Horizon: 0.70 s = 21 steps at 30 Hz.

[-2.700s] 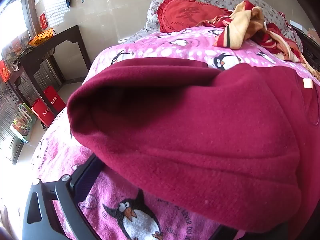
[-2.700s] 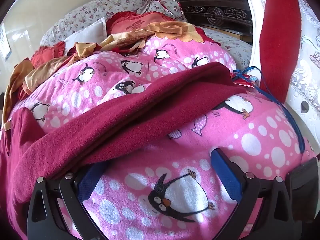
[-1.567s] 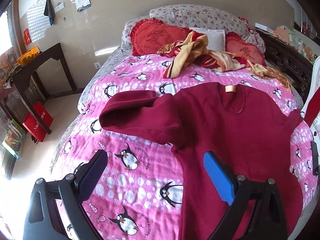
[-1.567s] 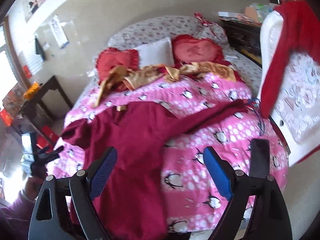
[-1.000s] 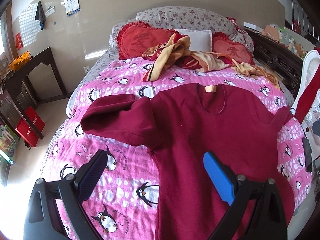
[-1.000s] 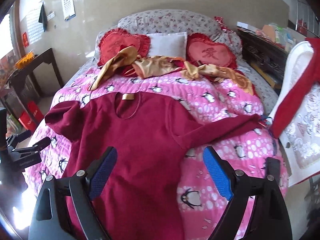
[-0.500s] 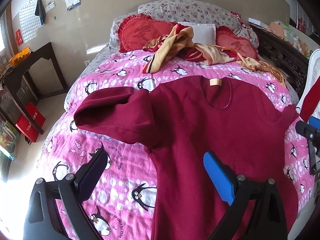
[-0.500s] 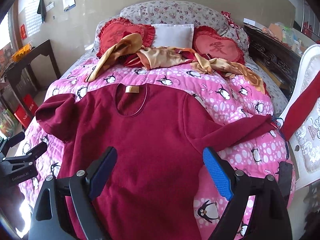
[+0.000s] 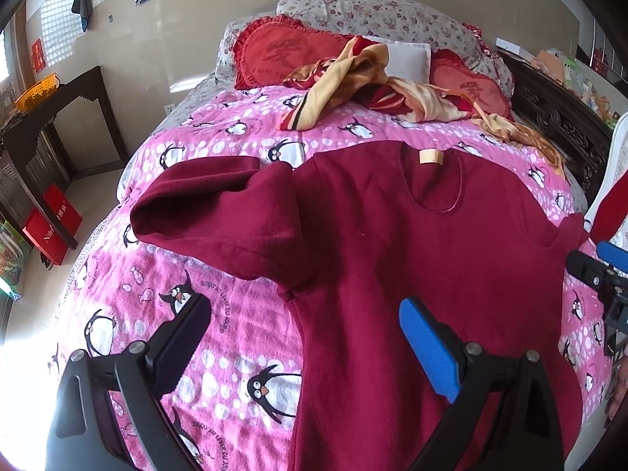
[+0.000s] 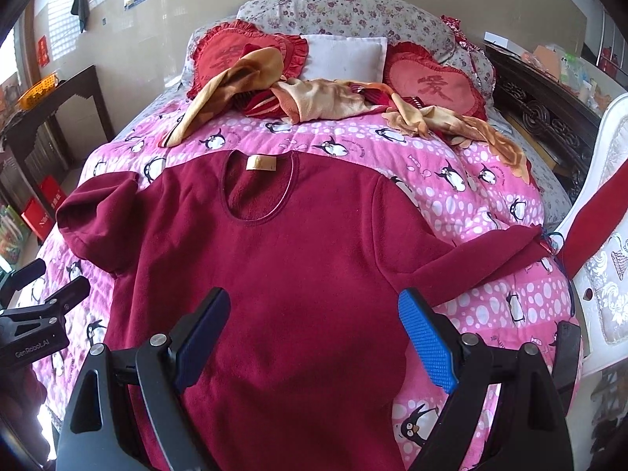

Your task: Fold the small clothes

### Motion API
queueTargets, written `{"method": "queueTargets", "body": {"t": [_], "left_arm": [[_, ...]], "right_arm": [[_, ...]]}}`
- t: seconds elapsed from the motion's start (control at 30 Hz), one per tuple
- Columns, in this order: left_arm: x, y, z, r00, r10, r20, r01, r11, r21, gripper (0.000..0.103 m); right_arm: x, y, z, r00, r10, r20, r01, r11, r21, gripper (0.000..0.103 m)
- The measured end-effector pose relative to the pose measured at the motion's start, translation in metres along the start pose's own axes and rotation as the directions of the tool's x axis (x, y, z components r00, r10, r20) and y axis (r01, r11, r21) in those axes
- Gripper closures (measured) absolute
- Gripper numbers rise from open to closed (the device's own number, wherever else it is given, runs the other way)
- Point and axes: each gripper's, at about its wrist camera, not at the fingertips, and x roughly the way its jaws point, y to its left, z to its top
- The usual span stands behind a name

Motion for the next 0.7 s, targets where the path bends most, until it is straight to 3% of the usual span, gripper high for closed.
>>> {"method": "queueTargets", "body": {"t": [0.7], "left_arm": [[0.011, 0.006, 0.000, 1.000, 0.011, -0.020, -0.011, 1.000, -0.013, 0.004]], "right_arm": [[0.021, 0.007, -0.001, 0.999, 0.009, -0.037, -0.009, 1.000, 0.017, 0.029]]}}
